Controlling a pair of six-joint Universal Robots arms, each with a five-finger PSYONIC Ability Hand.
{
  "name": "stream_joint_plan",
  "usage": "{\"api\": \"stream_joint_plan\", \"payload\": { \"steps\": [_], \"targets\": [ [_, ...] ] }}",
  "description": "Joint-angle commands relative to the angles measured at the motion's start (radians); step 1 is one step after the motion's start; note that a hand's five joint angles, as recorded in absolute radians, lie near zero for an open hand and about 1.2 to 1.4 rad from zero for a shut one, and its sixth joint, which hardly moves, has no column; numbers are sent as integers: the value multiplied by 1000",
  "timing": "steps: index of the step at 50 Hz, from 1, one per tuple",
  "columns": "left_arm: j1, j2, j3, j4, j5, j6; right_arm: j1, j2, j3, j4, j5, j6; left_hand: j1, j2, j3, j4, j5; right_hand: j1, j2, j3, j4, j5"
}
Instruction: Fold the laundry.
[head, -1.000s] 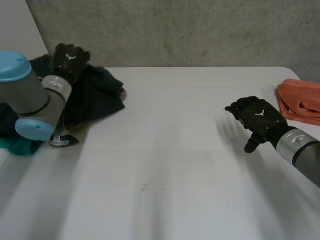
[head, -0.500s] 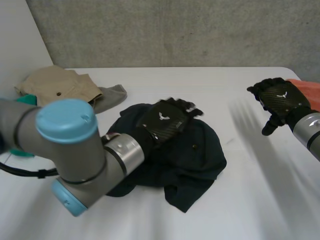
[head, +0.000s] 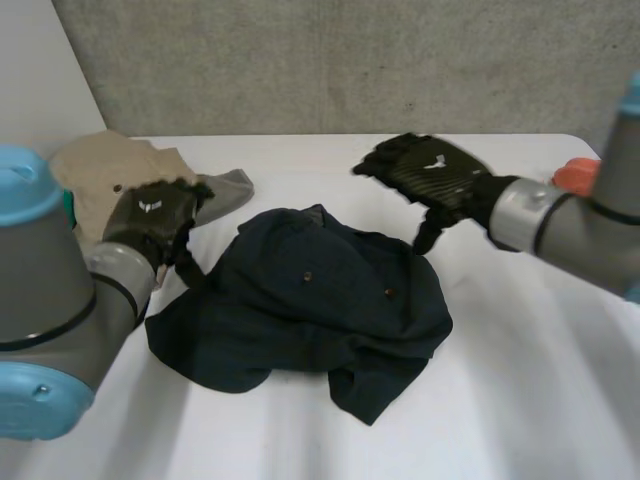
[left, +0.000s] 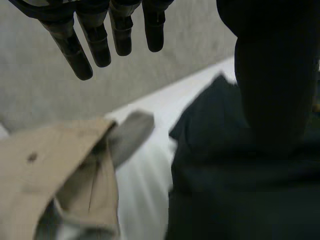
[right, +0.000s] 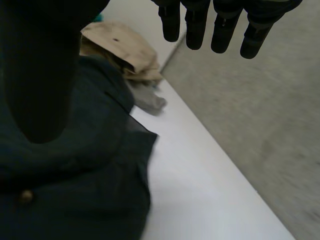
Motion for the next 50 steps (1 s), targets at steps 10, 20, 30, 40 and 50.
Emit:
{"api": "stream_joint_plan", "payload": {
  "steps": [10, 20, 30, 40, 50],
  "targets": [
    [58, -156, -81, 8, -9, 18, 136, 293, -201, 36, 105, -11, 102, 104, 97, 102, 101, -57, -37, -32, -35, -48],
    [86, -255, -11, 8, -3, 36, 136, 325, -195, 99, 122, -43, 600, 602, 595, 601, 599, -18, 2, 7, 4, -9],
    [78, -220, 22, 39, -6, 41, 134, 308, -184, 194, 133, -126, 1173, 1175, 1168, 1174, 1172, 1165, 1185, 1190, 1187, 1174],
    [61, -104, 29, 34, 0, 41, 100, 31, 62, 402, 133, -181, 1173, 1175, 1168, 1174, 1172, 1165, 1185, 1190, 1187, 1174],
    [55, 8, 26, 33, 2, 50, 56, -144, 261, 765, 112, -470, 1173, 1175, 1168, 1174, 1172, 786, 806, 811, 808, 795]
  ]
}}
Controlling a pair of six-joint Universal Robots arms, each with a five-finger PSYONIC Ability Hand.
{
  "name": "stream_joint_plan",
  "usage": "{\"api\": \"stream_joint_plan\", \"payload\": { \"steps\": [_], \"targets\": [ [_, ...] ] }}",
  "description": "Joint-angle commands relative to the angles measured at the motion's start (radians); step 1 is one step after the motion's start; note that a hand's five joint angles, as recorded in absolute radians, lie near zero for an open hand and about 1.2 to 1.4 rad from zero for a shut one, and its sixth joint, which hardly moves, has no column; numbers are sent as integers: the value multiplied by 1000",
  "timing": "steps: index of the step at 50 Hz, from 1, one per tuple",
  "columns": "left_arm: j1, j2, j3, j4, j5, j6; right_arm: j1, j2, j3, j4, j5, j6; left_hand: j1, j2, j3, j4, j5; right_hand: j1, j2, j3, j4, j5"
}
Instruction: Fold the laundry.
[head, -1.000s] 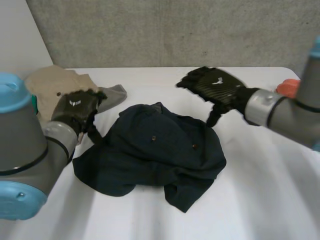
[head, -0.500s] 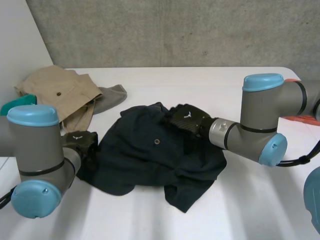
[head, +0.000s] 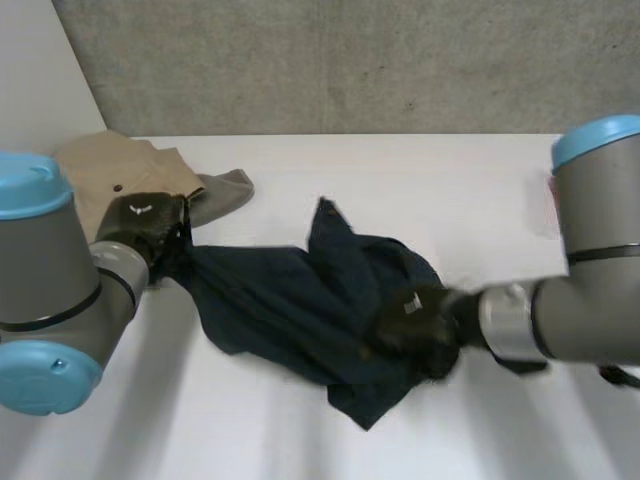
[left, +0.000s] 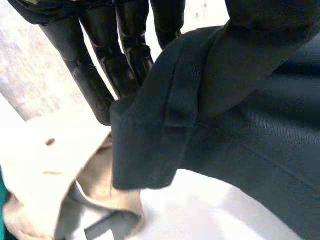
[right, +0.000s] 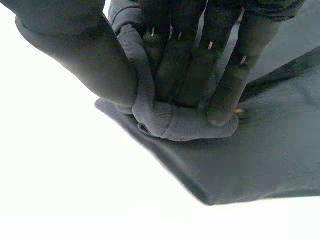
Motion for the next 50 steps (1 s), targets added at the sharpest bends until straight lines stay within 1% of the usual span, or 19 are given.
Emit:
{"api": "stream_joint_plan", "payload": {
  "steps": [1, 2, 5, 6, 8, 11, 14, 17, 20, 21, 25, 28, 32, 35, 36, 43, 46, 49, 50],
  "targets": [
    [-1, 61, -1, 0, 1, 16, -13, -113, 64, 91, -15, -90, 266, 206, 208, 201, 256, -186, -308, -309, -346, -291],
    [-1, 64, -1, 0, 1, 25, -13, -134, 35, 32, -17, -24, 266, 206, 208, 201, 256, -321, -443, -444, -481, -426],
    [-4, 70, 1, 7, 1, 74, -19, -158, -8, -53, -11, 59, 266, 206, 208, 201, 256, -410, -532, -533, -570, -515],
    [-6, 70, 1, 7, 1, 89, -21, -171, -34, -109, 3, 100, 266, 206, 208, 201, 256, -582, -704, -705, -742, -687],
    [-15, 72, 3, 9, 1, 122, -24, -188, -59, -156, 17, 131, 266, 206, 208, 201, 256, -759, -881, -882, -919, -864],
    [-29, 72, 3, 9, 1, 146, -53, -208, -108, -196, 57, 139, 266, 206, 208, 201, 256, -860, -982, -982, -1020, -964],
    [-52, 87, -1, 7, 0, 151, -73, -210, -155, -199, 89, 140, 266, 206, 208, 201, 256, -880, -1002, -1003, -1040, -985],
    [-67, 113, -11, 6, 0, 152, -73, -198, -185, -214, 100, 141, 266, 206, 208, 201, 256, -882, -1004, -1004, -1042, -987],
    [-84, 151, -28, 0, 0, 152, -70, -135, -232, -257, 100, 136, 266, 206, 208, 201, 256, -882, -1004, -1004, -1042, -987],
    [-89, 161, -34, 0, 0, 152, -65, -89, -260, -295, 100, 139, 266, 206, 208, 201, 256, -882, -1004, -1004, -1042, -987],
    [-128, 220, -68, 0, 0, 155, -56, 6, -326, -410, 94, 142, 266, 206, 208, 201, 256, -882, -1004, -1004, -1042, -987],
    [-150, 250, -83, 0, 0, 158, -42, 71, -361, -461, 87, 148, 266, 206, 208, 201, 256, -882, -1004, -1004, -1042, -987],
    [-179, 297, -103, 0, -2, 181, 16, 190, -450, -466, 54, 171, 266, 206, 208, 201, 256, -882, -1004, -1004, -1042, -987],
    [-197, 337, -116, 0, -6, 206, 44, 264, -504, -466, 5, 232, 266, 206, 208, 201, 256, -882, -1004, -1004, -1042, -987],
    [-201, 346, -117, 0, -6, 211, 53, 304, -530, -466, -23, 289, 266, 206, 208, 201, 256, -882, -1004, -1004, -1042, -987],
    [-219, 418, -132, -5, -10, 224, 114, 443, -600, -473, -150, 534, 266, 206, 208, 201, 256, -882, -1004, -1004, -1042, -987],
    [-219, 444, -140, -3, -8, 224, 119, 485, -617, -481, -173, 588, 266, 206, 208, 201, 256, -882, -1004, -1004, -1042, -987],
    [-219, 460, -143, 0, -5, 226, 133, 534, -651, -481, -182, 619, 266, 206, 208, 201, 256, -714, -836, -836, -874, -819],
    [-219, 461, -143, 0, -3, 226, 136, 543, -660, -481, -181, 621, 266, 206, 208, 201, 256, -603, -725, -725, -763, -707]
  ]
}}
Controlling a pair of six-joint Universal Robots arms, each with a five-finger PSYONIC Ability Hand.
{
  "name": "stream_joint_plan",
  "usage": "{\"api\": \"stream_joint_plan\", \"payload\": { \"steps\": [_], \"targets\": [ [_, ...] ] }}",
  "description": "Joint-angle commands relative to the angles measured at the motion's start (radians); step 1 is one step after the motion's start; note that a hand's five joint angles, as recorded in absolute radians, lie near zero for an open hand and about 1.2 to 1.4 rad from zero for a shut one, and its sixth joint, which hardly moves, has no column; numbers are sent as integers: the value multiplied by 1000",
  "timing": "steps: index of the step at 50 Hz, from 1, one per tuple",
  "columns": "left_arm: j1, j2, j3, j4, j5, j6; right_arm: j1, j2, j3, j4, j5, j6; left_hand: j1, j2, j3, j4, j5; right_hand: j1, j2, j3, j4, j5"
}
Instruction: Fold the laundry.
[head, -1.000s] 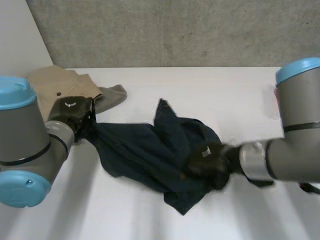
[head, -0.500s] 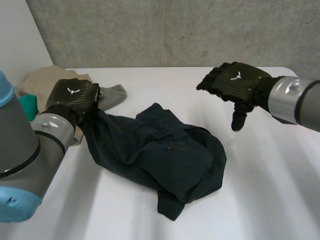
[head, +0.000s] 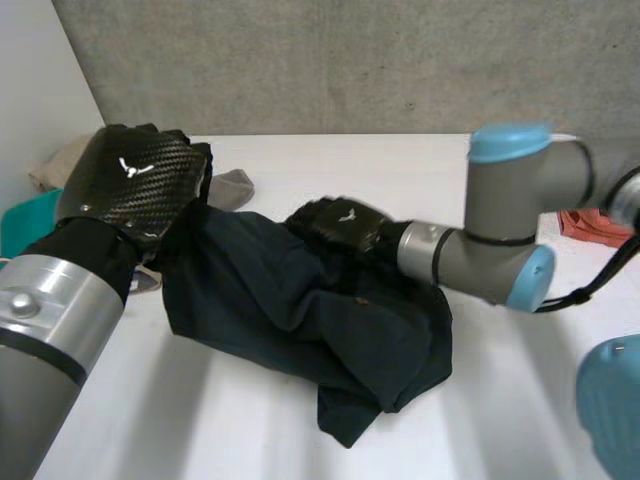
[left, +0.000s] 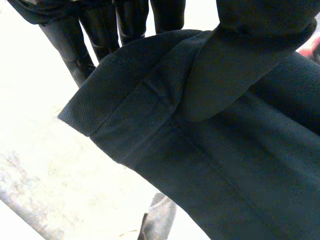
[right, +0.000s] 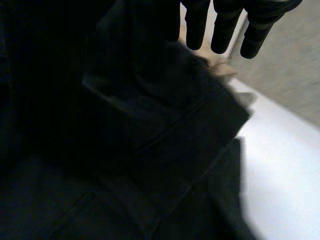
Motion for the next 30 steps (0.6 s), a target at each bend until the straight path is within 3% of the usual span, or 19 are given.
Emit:
{"api": "stream_joint_plan", "payload": {
  "steps": [1, 2, 4, 7, 10, 15, 21, 26, 30],
  "targets": [
    [1, 30, -8, 3, 4, 0, 22, 91, -62, -5, -28, 82, 217, 201, 203, 197, 256, 580, 597, 597, 599, 588],
    [1, 28, -8, 3, 4, 0, 22, 92, -68, -8, -26, 84, 217, 201, 203, 197, 256, 845, 863, 863, 865, 853],
    [1, 22, -6, 3, 6, 0, 22, 84, -76, -14, -17, 88, 217, 201, 203, 197, 256, 1163, 1180, 1180, 1182, 1170],
    [4, 16, -5, 3, 4, 0, 14, 9, -65, -45, 30, 88, 217, 201, 203, 197, 256, 1164, 1181, 1181, 1183, 1172],
    [13, 10, 2, 6, 6, 6, -38, -167, 5, -100, 98, 74, 217, 201, 203, 197, 256, 1164, 1181, 1181, 1183, 1172],
    [47, 7, 29, 18, 6, 50, -147, -394, 134, -102, 112, 22, 217, 201, 203, 197, 256, 1164, 1181, 1181, 1183, 1172],
    [73, 4, 48, 79, 9, 63, -219, -637, 251, 77, 129, -166, 217, 201, 203, 197, 256, 1164, 1181, 1181, 1183, 1172],
    [61, -27, 40, 116, 18, 63, -265, -715, 315, 246, 142, -315, 217, 201, 203, 197, 256, 1164, 1181, 1181, 1183, 1172],
    [55, -143, 51, 118, 50, 58, -263, -712, 370, 314, 165, -374, 217, 201, 203, 197, 256, 1164, 1181, 1181, 1183, 1172]
  ]
}}
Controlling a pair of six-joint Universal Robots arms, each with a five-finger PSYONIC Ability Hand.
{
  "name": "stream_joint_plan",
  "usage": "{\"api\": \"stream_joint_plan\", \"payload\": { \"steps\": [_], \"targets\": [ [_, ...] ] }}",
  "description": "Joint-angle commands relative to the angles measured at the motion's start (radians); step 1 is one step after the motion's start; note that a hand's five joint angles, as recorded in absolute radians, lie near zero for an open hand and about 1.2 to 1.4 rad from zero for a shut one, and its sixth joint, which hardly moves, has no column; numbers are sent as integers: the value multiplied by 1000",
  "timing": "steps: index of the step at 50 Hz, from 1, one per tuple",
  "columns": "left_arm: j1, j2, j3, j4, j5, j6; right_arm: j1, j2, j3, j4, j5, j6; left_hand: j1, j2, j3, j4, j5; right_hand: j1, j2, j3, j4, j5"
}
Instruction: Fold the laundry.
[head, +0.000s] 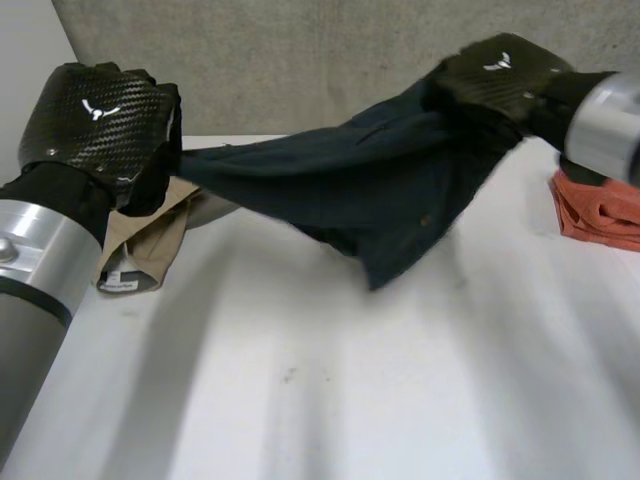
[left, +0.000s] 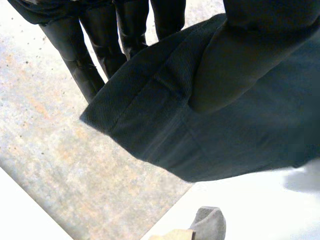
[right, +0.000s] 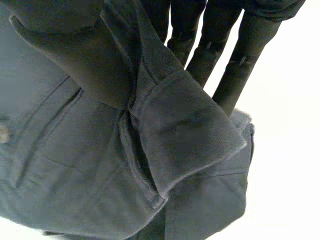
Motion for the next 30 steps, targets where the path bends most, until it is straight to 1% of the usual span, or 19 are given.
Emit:
{"api": "stream_joint_plan", "payload": {
  "steps": [1, 3, 4, 9, 14, 19, 20, 22, 23, 24, 26, 27, 28, 30],
  "targets": [
    [-14, -153, 7, 27, 45, -6, -20, -28, 102, 167, 47, -145, 217, 201, 203, 197, 230, 297, 222, 203, 196, 256],
    [-14, -230, 26, 27, 62, -11, -20, -19, 120, 167, 74, -153, 217, 201, 203, 197, 230, 297, 222, 203, 196, 256],
    [-18, -281, 48, 27, 67, -11, -20, -4, 131, 165, 103, -162, 217, 201, 203, 197, 230, 297, 222, 203, 196, 256],
    [-31, -409, 126, 26, 62, -9, -20, 75, 139, 164, 171, -216, 217, 201, 203, 197, 230, 297, 222, 203, 196, 256],
    [-32, -474, 195, 26, 65, -11, -20, 125, 137, 112, 200, -233, 217, 201, 203, 197, 230, 297, 222, 203, 196, 256],
    [-38, -544, 286, 36, 71, -3, -22, 162, 151, -28, 203, -229, 217, 201, 203, 197, 230, 297, 222, 203, 196, 256],
    [-38, -585, 345, 50, 73, 2, -22, 200, 128, -92, 208, -231, 217, 201, 203, 197, 230, 297, 222, 203, 196, 256],
    [-35, -633, 422, 71, 71, 9, -22, 228, 95, -163, 225, -229, 217, 201, 203, 197, 230, 297, 222, 203, 196, 256],
    [-34, -656, 468, 87, 71, 15, -22, 266, 29, -263, 260, -228, 217, 201, 203, 197, 230, 297, 222, 203, 196, 256],
    [-32, -696, 559, 128, 73, 34, -20, 280, -2, -322, 275, -226, 217, 201, 203, 197, 230, 297, 222, 203, 196, 256],
    [-32, -727, 646, 192, 73, 69, -20, 297, -53, -461, 305, -225, 217, 201, 203, 197, 230, 297, 222, 203, 196, 256],
    [-31, -736, 683, 232, 73, 90, -17, 300, -82, -623, 324, -219, 217, 201, 203, 197, 230, 297, 222, 203, 196, 256],
    [-25, -741, 748, 330, 74, 138, -16, 296, -87, -711, 328, -213, 217, 201, 203, 197, 230, 297, 222, 203, 196, 256],
    [-25, -739, 790, 451, 79, 179, -10, 282, -87, -895, 328, -197, 217, 201, 203, 197, 230, 297, 222, 203, 196, 256]
  ]
}}
